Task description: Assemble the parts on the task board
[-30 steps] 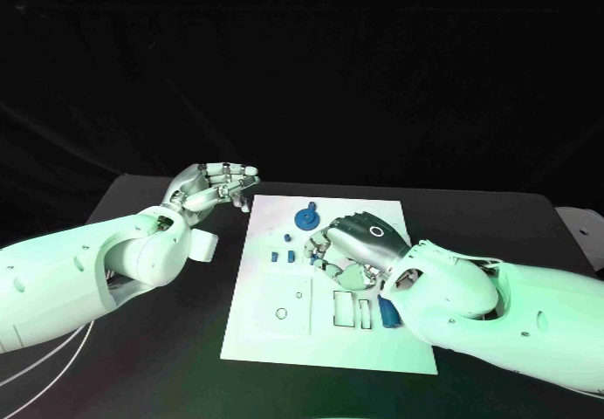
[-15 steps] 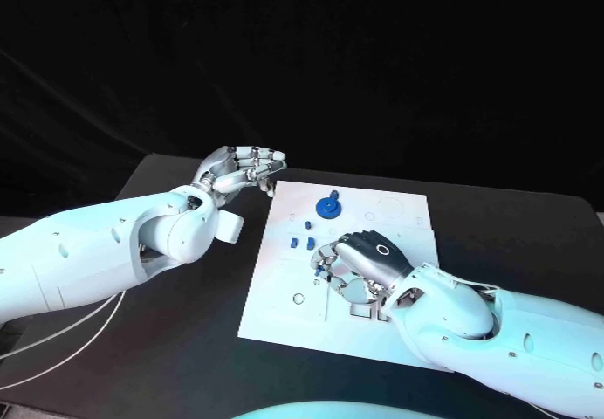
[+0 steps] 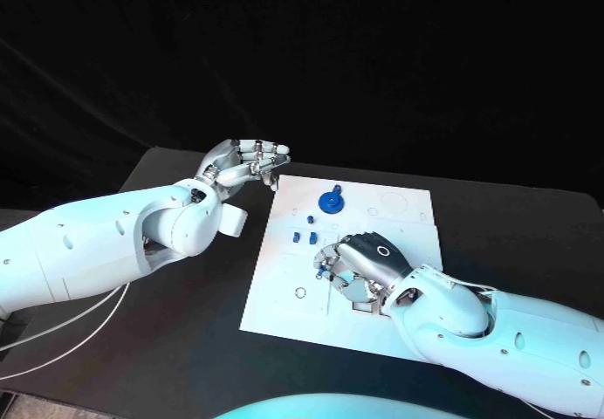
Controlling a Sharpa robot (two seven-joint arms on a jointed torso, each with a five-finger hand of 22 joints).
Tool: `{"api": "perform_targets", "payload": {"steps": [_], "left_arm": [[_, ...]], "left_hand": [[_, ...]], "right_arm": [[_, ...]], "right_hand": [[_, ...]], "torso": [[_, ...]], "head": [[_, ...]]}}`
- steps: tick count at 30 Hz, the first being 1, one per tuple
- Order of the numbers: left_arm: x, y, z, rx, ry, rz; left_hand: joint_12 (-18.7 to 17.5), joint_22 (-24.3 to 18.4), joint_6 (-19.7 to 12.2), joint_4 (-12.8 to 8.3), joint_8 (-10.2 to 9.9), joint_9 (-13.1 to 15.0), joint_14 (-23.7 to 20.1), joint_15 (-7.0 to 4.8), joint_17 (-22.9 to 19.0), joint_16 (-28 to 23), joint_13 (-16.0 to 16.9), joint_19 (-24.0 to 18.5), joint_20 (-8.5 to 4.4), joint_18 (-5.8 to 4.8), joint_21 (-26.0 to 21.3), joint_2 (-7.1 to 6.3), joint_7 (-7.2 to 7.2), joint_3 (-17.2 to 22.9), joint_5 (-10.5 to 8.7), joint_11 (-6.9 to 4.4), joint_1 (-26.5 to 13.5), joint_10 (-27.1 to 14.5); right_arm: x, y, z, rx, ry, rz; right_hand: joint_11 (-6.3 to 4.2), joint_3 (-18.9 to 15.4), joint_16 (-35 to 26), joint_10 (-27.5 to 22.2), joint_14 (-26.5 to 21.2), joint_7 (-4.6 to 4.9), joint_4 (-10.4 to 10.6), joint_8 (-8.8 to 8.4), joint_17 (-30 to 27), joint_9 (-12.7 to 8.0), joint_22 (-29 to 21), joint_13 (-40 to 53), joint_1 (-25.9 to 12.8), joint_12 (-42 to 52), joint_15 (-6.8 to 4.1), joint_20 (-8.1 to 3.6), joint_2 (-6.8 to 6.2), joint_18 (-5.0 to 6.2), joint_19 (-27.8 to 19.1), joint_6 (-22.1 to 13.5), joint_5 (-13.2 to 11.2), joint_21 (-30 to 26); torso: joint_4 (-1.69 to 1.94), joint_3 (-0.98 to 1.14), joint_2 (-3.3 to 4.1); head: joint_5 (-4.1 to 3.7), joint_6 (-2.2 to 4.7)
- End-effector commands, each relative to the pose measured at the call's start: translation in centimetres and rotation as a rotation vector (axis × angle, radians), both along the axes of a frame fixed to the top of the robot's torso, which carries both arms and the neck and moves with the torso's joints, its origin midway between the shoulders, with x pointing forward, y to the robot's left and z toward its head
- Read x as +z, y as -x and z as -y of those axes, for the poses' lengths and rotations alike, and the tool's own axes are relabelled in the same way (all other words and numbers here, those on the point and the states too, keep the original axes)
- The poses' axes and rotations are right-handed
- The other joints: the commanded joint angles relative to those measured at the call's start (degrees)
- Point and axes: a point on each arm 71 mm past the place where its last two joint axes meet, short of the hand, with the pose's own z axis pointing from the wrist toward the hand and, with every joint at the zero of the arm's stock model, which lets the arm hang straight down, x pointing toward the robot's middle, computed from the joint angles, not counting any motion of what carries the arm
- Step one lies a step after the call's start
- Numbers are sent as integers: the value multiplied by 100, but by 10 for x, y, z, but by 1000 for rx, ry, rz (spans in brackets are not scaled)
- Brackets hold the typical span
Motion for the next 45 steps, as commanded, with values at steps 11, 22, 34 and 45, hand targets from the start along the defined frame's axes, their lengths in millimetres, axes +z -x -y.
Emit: {"api": "perform_targets", "payload": {"steps": [11, 22, 34, 45], "left_arm": [[1, 0, 2, -5, 8, 3], [1, 0, 1, -3, 7, 2], [0, 0, 0, 1, 5, 0], [0, 0, -1, 1, 5, 0]], "left_hand": [[32, -7, -54, -17, 3, -12, -42, 5, -10, -28, 7, -11, 48, 31, -28, -8, -1, -13, 27, 0, 19, -53], [32, -7, -54, -17, 3, -12, -42, 5, -10, -28, 7, -11, 48, 31, -28, -8, -1, -13, 27, 0, 19, -53], [32, -7, -54, -17, 3, -12, -42, 5, -10, -28, 7, -11, 48, 31, -28, -8, -1, -13, 27, 0, 19, -53], [32, -7, -54, -17, 3, -12, -42, 5, -10, -28, 7, -11, 48, 31, -28, -8, -1, -13, 27, 0, 19, -53]], "right_arm": [[-6, -1, -3, 13, 38, 6], [-8, -1, -5, 16, 57, 2], [-10, 0, -2, 14, 87, 3], [-11, 2, -7, 19, 118, -2]], "right_hand": [[-66, 6, -21, 45, 361, 33, -37, 29, 438, 3, 1403, 8, -31, -19, -28, -44, 15, -23, 506, 24, 23, -29], [-61, 8, -18, 41, 361, 37, -47, 24, 441, 5, 1401, 10, -38, -30, -25, -42, 19, -22, 504, 14, 25, -35], [-60, 4, -12, 43, 363, 39, -50, 24, 447, 7, 1404, 12, -47, -34, -23, -41, 20, -24, 506, 13, 15, -28], [-58, -9, -9, 44, 363, 38, -66, 24, 447, 16, 1403, 21, -77, -54, -18, -36, 29, -23, 505, 9, -51, -32]], "torso": [[-1, 5, 1], [-2, 1, 0], [-6, 6, -1], [-6, 3, 3]], "head": [[10, -15], [24, -45], [34, -61], [22, -51]]}}
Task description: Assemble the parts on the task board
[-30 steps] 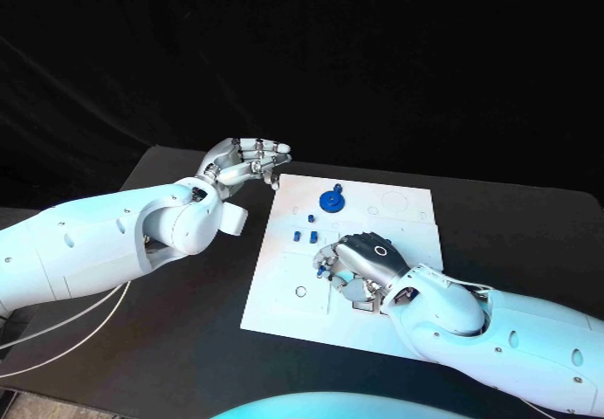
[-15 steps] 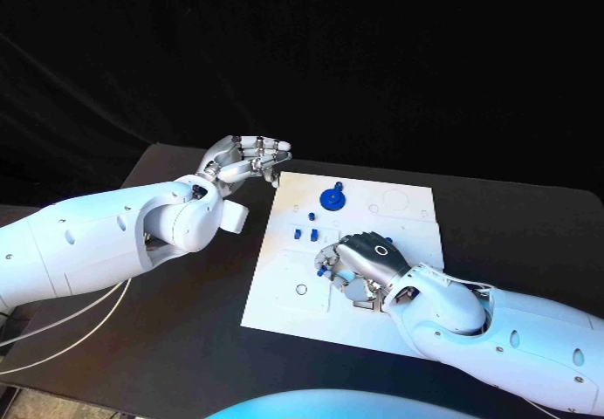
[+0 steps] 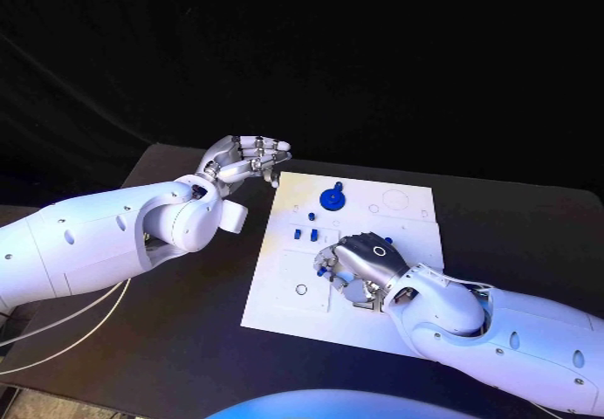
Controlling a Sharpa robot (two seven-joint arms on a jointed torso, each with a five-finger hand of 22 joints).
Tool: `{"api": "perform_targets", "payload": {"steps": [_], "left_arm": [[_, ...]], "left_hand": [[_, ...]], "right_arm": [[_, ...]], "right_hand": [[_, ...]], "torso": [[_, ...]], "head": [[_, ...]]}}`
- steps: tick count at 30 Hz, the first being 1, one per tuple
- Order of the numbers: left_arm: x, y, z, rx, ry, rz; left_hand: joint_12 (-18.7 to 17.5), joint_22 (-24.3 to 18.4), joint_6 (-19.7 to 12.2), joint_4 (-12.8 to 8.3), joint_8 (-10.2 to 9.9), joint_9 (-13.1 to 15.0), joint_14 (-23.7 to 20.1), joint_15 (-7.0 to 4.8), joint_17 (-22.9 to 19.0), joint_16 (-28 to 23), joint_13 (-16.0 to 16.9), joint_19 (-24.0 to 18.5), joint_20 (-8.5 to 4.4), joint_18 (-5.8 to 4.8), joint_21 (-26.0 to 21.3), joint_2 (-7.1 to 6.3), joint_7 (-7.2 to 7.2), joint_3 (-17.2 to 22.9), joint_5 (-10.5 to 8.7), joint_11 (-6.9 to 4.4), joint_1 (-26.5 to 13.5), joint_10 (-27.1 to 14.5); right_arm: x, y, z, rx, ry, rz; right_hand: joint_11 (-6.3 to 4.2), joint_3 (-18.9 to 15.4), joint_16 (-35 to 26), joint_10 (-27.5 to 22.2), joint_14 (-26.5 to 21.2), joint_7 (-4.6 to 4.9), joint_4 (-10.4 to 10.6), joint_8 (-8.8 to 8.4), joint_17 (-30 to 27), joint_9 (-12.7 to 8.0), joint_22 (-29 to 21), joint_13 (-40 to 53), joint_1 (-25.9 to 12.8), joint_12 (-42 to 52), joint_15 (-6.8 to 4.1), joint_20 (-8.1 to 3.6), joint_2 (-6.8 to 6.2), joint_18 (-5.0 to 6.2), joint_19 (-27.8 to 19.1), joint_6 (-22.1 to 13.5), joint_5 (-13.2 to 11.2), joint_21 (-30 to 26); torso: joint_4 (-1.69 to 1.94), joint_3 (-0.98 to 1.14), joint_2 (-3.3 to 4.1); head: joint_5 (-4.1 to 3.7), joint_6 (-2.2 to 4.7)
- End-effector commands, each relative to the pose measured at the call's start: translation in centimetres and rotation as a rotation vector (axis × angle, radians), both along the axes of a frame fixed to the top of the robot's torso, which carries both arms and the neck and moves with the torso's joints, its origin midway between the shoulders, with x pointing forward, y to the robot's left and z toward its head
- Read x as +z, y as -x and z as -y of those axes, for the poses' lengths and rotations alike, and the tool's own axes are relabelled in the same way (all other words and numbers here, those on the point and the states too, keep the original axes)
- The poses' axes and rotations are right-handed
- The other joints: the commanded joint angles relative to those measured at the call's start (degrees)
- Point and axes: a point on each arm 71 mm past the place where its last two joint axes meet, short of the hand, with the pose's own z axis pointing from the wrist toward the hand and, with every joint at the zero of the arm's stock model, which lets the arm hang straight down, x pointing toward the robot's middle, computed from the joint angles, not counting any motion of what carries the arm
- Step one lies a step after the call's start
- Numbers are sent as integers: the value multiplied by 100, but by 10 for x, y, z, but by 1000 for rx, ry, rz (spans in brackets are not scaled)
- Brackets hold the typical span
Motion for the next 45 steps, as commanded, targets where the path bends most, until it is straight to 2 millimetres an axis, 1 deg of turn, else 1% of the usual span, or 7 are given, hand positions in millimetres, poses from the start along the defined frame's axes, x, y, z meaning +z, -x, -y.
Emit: {"api": "perform_targets", "payload": {"steps": [1, 14, 21, 28, 35, 42, 45], "left_arm": [[1, 0, 1, -3, 7, 3], [1, 1, 1, -3, 6, 1], [1, 1, 0, -3, 5, -2], [1, 1, -1, -3, 4, -4], [0, 1, -3, -1, 3, -5], [0, 1, -2, -5, 4, -6], [0, 2, -2, -6, 4, -7]], "left_hand": [[32, -8, -55, -17, 3, -7, -42, 5, -10, -28, 8, -11, 48, 31, -28, -8, 0, -13, 27, 0, 19, -54], [50, -10, -61, -17, 10, -9, -49, 7, -14, -25, 11, -15, 53, 32, -32, -2, 0, -15, 27, 1, 18, -70], [58, -10, -61, -22, 14, -10, -52, 7, -16, -24, 12, -17, 53, 34, -32, 1, -2, -13, 28, 1, 24, -76], [59, -11, -61, -23, 15, -10, -53, 8, -17, -24, 12, -17, 54, 34, -33, 1, -2, -13, 27, 1, 24, -80], [61, -11, -61, -24, 18, -10, -56, 9, -18, -23, 12, -19, 54, 34, -34, 0, -1, -15, 26, 3, 24, -89], [63, -11, -60, -24, 21, -10, -58, 9, -20, -23, 12, -20, 55, 34, -35, 0, -2, -16, 24, 4, 23, -95], [63, -11, -60, -24, 21, -10, -58, 9, -20, -23, 12, -20, 55, 34, -35, 0, -2, -16, 24, 4, 23, -95]], "right_arm": [[-4, 2, -3, 6, 58, -7], [-8, 2, -8, 3, 108, -25], [-4, 2, -6, -14, 70, -3], [6, 8, 3, -34, 20, 31], [31, 7, 20, -66, -24, 68], [60, -14, 57, -145, 12, 48], [65, -23, 75, -178, 51, 19]], "right_hand": [[-17, -9, -9, 0, 362, 37, -34, 25, 444, 15, 1406, -8, -71, -25, -18, -36, 24, -23, 505, 9, -26, -32], [-3, -67, -45, -31, 350, 40, -25, -8, 390, 19, 1383, 10, -212, -98, -8, -24, -8, -8, 479, -41, -149, -99], [163, 2, -119, -436, 318, 207, 40, -386, 273, -145, 1280, -52, -430, -295, 125, 74, -224, 51, 375, -570, -146, -386], [173, 36, -167, -580, 295, 179, 24, -518, 203, -201, 1229, -71, -464, -282, 138, 106, -349, 82, 327, -740, -156, -524], [168, 24, -220, -674, 273, 151, 28, -497, 133, -193, 1150, -81, -495, -275, 134, 111, -432, 127, 253, -671, -209, -736], [151, -42, -159, -685, 298, 125, 99, -496, 192, -194, 1141, -78, -603, -252, 123, 104, -515, 130, 251, -643, -258, -756], [157, -423, -206, -881, 274, 110, 218, -544, 112, -214, 1010, -117, -728, -271, 137, 100, -584, 198, 140, -690, -42, -1097]], "torso": [[3, -6, 2], [10, -9, 0], [2, -6, -2], [-2, 0, -7], [-7, 1, -7], [2, -16, -14], [2, -15, -13]], "head": [[-17, 8], [-34, -2], [-48, 9], [-79, 40], [-176, 106], [-374, 199], [-414, 238]]}}
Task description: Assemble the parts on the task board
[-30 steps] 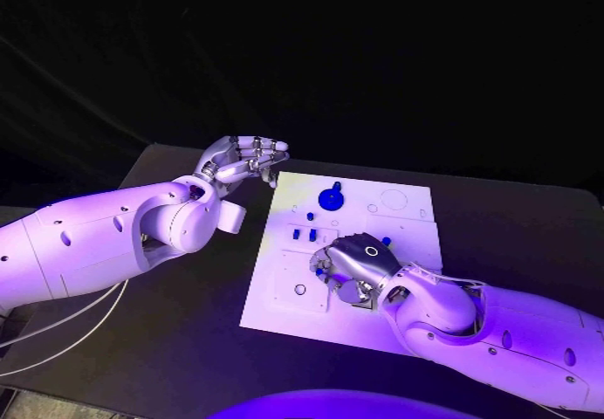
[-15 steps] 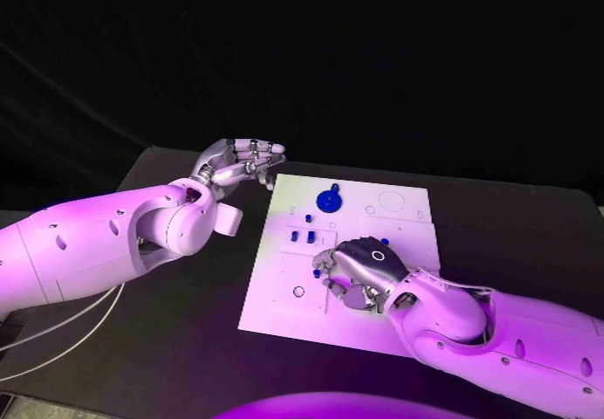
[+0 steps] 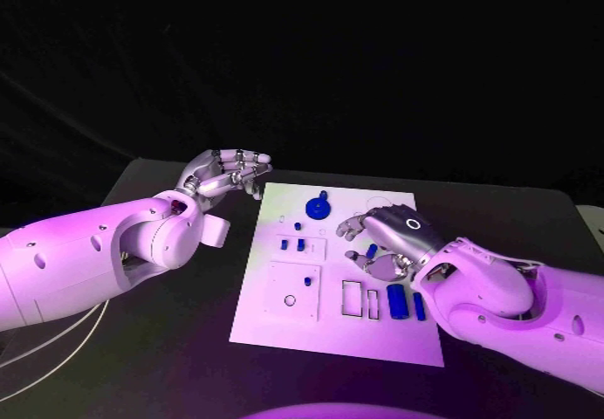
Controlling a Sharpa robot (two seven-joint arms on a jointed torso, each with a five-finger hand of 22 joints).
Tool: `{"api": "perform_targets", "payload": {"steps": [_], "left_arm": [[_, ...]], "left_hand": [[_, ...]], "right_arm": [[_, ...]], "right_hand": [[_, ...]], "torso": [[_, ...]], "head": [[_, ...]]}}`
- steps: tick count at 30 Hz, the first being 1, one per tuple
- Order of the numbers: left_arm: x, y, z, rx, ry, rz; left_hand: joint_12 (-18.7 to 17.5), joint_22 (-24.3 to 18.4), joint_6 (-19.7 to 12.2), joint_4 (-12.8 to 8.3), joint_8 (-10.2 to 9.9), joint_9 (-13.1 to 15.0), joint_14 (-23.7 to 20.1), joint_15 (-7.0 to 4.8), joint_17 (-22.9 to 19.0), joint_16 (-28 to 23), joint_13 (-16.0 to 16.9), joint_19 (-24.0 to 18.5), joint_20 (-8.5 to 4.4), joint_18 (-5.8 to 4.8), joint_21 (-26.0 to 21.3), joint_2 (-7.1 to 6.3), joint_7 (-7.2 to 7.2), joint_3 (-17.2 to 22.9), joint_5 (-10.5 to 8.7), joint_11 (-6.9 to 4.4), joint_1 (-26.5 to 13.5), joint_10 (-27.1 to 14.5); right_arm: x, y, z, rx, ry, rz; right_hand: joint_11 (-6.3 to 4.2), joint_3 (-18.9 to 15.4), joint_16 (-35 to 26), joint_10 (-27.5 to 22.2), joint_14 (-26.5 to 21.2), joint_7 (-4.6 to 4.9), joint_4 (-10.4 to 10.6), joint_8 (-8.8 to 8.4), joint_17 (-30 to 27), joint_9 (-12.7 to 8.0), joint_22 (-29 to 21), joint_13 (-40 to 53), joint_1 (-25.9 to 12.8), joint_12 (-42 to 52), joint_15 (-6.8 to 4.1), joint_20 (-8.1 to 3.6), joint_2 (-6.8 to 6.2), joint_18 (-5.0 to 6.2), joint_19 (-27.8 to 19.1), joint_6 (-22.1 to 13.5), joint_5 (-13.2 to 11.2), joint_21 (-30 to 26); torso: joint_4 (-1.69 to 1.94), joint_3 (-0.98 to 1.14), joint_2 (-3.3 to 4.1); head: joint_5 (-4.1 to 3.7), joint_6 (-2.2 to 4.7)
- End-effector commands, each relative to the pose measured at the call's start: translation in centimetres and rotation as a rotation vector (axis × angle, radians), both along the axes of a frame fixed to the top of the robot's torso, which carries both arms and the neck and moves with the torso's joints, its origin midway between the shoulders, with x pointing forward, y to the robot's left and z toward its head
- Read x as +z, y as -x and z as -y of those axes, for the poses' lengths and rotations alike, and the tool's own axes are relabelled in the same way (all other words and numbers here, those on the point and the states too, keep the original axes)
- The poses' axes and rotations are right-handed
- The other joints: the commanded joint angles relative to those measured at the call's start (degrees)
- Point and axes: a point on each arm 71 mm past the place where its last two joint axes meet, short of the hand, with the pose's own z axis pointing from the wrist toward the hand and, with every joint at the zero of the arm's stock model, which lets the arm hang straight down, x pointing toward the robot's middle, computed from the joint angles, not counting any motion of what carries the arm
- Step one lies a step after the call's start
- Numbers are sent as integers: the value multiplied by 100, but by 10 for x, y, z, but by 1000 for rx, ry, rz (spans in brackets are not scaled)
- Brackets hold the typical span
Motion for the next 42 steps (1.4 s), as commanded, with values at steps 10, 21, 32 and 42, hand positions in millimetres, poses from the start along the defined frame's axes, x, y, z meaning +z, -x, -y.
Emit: {"api": "perform_targets", "payload": {"steps": [10, 21, 32, 42], "left_arm": [[0, 1, 2, -13, 9, 1], [0, 1, 2, -12, 9, 2], [0, 1, 2, -12, 9, 3], [0, 1, 2, -12, 9, 2]], "left_hand": [[40, -8, -17, -24, 26, -5, -41, -10, -8, -22, 8, 0, 36, 34, -35, 2, -2, -18, 23, 5, 22, -61], [40, -8, -17, -24, 26, -5, -41, -10, -8, -22, 8, 0, 36, 34, -35, 2, -2, -18, 23, 5, 22, -61], [51, -9, -15, -22, 34, -4, -44, -8, -11, -19, 10, -2, 38, 34, -37, 5, -2, -21, 21, 5, 18, -71], [51, -9, -15, -22, 34, -4, -44, -8, -11, -19, 10, -2, 38, 34, -37, 5, -2, -21, 21, 5, 18, -71]], "right_arm": [[-9, -20, 36, -77, 145, -157], [-18, -24, 35, -83, 193, -188], [-23, -26, 30, -78, 188, -192], [-26, -27, 27, -80, 172, -188]], "right_hand": [[44, -1396, -41, -365, 221, -140, 395, -152, 22, -115, 842, -84, 449, 81, 82, 73, 281, 170, 63, 30, 31, -552], [14, -1390, 28, -256, 254, -121, 460, -137, 92, -126, 898, -62, 557, 159, 56, 53, 340, 142, 123, 113, 36, -410], [-99, -864, 124, 295, 306, -100, 610, -4, 181, -105, 1124, -68, 736, 320, -43, -41, 482, 32, 320, 510, 47, 154], [-176, -610, 174, 588, 325, -163, 579, 113, 230, -35, 1253, -56, 785, 335, -104, -96, 583, -31, 410, 722, 36, 475]], "torso": [[7, 6, 9], [13, 4, 18], [7, 8, 14], [6, 8, 15]], "head": [[-108, 90], [-111, 79], [-99, 55], [-97, 37]]}}
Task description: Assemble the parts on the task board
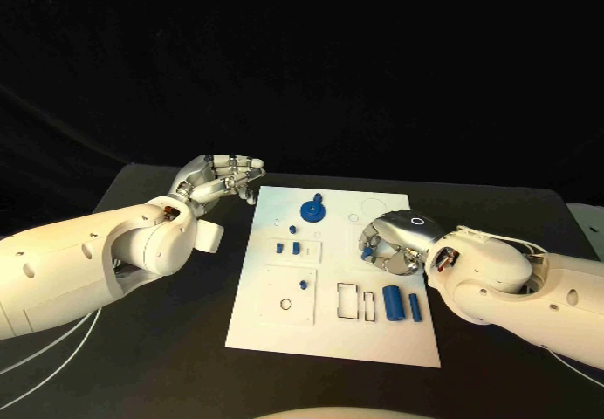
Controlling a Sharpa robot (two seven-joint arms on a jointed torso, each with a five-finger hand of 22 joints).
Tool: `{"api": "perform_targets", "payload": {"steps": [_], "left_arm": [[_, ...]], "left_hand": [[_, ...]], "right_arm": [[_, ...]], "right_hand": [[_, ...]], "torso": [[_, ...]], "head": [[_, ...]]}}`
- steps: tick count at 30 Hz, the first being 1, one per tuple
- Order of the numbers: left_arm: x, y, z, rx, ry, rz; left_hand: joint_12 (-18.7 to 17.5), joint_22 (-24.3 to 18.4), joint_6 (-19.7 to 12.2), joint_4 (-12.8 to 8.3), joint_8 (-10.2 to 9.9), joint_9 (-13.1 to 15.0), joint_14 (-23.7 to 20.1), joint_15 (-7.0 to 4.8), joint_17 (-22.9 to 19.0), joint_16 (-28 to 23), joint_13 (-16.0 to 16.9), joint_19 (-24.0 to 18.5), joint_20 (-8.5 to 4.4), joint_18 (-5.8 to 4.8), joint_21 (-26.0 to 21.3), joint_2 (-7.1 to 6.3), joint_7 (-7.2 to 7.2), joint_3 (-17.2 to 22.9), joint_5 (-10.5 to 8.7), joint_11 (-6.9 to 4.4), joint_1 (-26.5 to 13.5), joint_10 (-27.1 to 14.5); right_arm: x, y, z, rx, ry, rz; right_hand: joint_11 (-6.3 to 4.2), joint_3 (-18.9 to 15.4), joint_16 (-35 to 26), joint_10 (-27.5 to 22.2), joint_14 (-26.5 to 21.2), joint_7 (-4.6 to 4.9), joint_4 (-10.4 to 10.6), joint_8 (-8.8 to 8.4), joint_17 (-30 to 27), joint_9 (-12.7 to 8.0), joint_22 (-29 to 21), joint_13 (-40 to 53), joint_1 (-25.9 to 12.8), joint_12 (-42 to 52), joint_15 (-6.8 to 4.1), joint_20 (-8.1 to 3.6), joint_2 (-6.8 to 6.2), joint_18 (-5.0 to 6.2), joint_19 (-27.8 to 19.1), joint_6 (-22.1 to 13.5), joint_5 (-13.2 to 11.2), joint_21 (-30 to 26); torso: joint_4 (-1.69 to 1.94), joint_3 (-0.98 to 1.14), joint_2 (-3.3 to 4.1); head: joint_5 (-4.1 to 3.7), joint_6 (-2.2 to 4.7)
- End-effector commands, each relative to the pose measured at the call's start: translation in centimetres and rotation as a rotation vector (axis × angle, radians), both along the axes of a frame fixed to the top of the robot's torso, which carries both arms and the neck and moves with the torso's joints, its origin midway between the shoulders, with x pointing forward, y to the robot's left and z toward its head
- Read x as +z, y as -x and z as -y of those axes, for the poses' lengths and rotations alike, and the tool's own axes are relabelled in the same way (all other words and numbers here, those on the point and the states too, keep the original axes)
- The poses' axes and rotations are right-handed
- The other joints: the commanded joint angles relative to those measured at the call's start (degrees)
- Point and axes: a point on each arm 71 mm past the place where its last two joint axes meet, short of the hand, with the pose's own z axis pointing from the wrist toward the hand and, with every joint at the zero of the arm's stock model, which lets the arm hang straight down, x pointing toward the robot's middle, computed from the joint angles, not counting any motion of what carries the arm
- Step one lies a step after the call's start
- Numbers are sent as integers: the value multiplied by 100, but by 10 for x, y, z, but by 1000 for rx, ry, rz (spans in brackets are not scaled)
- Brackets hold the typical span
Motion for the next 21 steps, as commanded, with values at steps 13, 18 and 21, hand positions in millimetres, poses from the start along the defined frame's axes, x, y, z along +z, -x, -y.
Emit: {"api": "perform_targets", "payload": {"steps": [13, 18, 21], "left_arm": [[1, 0, 2, -8, 9, 4], [0, -1, 1, -6, 8, 4], [0, -1, 2, -7, 8, 4]], "left_hand": [[44, -10, -15, -19, 41, -6, -47, -7, -8, -16, 7, -4, 40, 35, -39, 16, -2, -20, 22, 5, 16, -38], [44, -10, -15, -19, 41, -6, -47, -7, -8, -16, 7, -4, 40, 35, -39, 16, -2, -20, 22, 5, 16, -38], [44, -10, -15, -19, 41, -6, -47, -7, -8, -16, 7, -4, 40, 35, -39, 16, -2, -20, 22, 5, 16, -38]], "right_arm": [[9, 9, -1, -12, -70, 59], [28, 21, -5, 10, -128, 68], [40, 29, -11, 35, -169, 83]], "right_hand": [[-61, 279, 74, 235, 342, -38, -175, 171, 272, 148, 1310, 43, 133, -10, -102, -99, 205, -138, 442, 156, -197, 186], [-58, 287, 78, 236, 343, -33, -187, 177, 277, 155, 1314, 44, 132, -16, -102, -100, 196, -140, 445, 156, -196, 196], [-57, 290, 79, 238, 344, -31, -194, 182, 279, 160, 1318, 45, 129, -20, -101, -100, 188, -143, 448, 158, -196, 206]], "torso": [[2, -5, -14], [-6, -3, -15], [-8, -2, -13]], "head": [[-13, -10], [-14, -2], [-13, 3]]}}
